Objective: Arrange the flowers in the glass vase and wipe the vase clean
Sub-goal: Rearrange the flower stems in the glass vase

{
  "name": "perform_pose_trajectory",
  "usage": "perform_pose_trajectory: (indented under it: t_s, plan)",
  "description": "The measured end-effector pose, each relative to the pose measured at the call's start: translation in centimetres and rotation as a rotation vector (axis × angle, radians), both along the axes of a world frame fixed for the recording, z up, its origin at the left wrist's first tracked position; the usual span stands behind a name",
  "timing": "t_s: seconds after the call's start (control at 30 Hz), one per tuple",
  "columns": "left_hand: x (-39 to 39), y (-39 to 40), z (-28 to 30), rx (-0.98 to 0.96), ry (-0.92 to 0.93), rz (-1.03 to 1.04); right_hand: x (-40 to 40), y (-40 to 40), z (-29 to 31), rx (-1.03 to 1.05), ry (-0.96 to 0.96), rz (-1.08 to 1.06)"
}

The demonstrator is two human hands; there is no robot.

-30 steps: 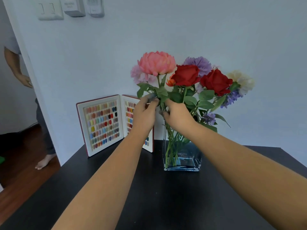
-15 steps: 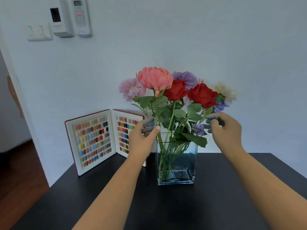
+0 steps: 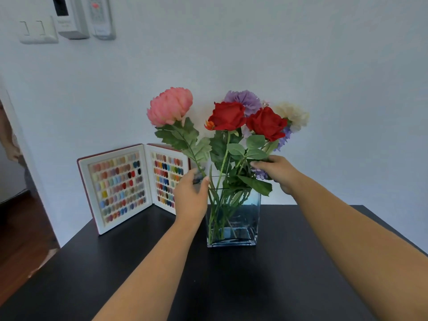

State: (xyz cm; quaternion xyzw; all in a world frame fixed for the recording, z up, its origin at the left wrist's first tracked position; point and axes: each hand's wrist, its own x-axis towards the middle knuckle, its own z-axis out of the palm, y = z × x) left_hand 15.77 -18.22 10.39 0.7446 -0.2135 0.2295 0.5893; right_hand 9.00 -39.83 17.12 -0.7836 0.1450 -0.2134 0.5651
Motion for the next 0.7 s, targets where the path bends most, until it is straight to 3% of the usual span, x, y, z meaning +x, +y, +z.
perform_pose_trajectory:
  t_s: [0.13,0.3,0.47,0.7]
  plan:
    - [0.0,0.2,0.1,0.082,-0.049,0.032,0.7,0.9,0.4,-0.017,-0.079,-0.055]
    - [0.4,0.2,0.5,0.17,-0.057,0.035,0.4,0.8,2.4,-0.22,-0.063,-0.118]
    - [0.6,0.0,0.8,0.137,-0.033,0.023,0.4,0.9,3.7,-0.437,-0.014,-0.107]
    - [0.4,0.2,0.8,0.131,-0.021,0.003,0.6,1.3,3.1,-0.457,-0.03,-0.117]
